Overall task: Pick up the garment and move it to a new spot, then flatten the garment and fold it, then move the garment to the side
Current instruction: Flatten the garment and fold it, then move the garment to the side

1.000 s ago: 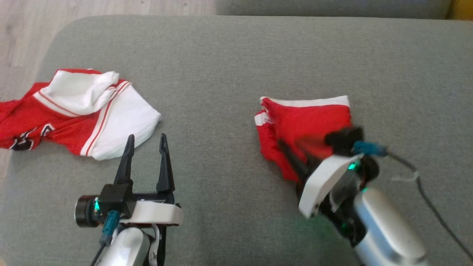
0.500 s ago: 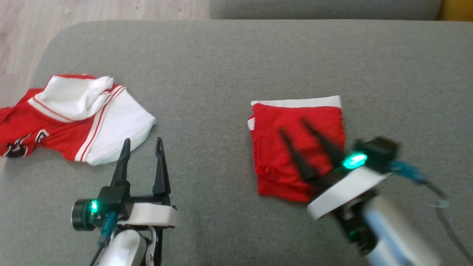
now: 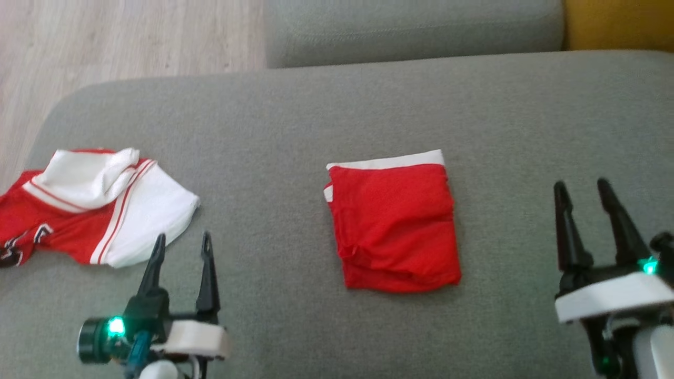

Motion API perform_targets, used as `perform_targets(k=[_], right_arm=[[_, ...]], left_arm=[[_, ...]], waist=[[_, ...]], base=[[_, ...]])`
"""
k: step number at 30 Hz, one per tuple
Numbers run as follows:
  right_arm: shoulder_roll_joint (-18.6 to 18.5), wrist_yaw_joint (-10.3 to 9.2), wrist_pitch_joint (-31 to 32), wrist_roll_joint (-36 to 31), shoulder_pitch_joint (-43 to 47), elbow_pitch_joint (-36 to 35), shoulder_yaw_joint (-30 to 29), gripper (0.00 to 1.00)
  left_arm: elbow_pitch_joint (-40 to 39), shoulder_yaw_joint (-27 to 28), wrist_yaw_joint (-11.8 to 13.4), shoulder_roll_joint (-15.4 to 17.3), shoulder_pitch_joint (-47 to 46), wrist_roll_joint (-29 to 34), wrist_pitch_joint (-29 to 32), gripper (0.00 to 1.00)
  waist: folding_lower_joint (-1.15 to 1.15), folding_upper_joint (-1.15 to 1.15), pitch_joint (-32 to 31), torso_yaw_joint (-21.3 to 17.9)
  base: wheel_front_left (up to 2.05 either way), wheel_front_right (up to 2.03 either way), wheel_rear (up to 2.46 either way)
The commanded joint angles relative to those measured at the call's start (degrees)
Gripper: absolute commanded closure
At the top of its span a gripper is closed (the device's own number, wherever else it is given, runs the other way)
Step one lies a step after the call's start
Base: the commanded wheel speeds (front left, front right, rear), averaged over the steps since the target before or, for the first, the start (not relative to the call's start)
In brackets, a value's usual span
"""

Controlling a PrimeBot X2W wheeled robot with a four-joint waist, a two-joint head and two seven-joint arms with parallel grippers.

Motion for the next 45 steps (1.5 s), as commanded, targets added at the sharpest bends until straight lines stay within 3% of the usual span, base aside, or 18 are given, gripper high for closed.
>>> perform_targets(k=[1, 11, 27, 37, 45], right_arm=[[0.50, -0.03, 1.24, -1.26, 0.23, -3.76, 0.84, 0.00], [3.33, -0.03, 5.57, -2.34, 7.06, -7.23, 3.36, 0.00], [4.53, -0.03, 6.77, -2.30, 8.20, -7.27, 3.12, 0.00], [4.09, -0.03, 7.55, -2.65, 7.62, -6.75, 2.83, 0.00], [0.72, -0.03, 9.48, -2.94, 3.84, -2.59, 3.94, 0.00]], left_arm=[[-1.51, 2.26, 0.74, 1.91, -0.36, 0.37, 0.54, 0.00], [-2.03, 1.70, 1.49, 3.80, 3.75, 0.00, 3.93, 0.00], [-2.33, 0.91, 1.80, 4.14, 3.93, -0.44, 4.88, 0.00], [-2.60, 0.37, 2.11, 4.24, 3.23, -0.24, 4.49, 0.00], [-3.93, -0.79, 2.25, 3.54, -0.27, 1.04, 3.61, 0.00]], waist=[[0.01, 0.00, -1.28, -0.76], [0.01, 0.00, -3.88, -0.32], [0.01, 0.00, -4.13, -0.18], [0.01, 0.00, -3.54, 0.10], [0.01, 0.00, 0.89, 2.50]], base=[[0.00, 0.00, 0.00], [0.00, 0.00, 0.00], [0.00, 0.00, 0.00], [0.00, 0.00, 0.00], [0.00, 0.00, 0.00]])
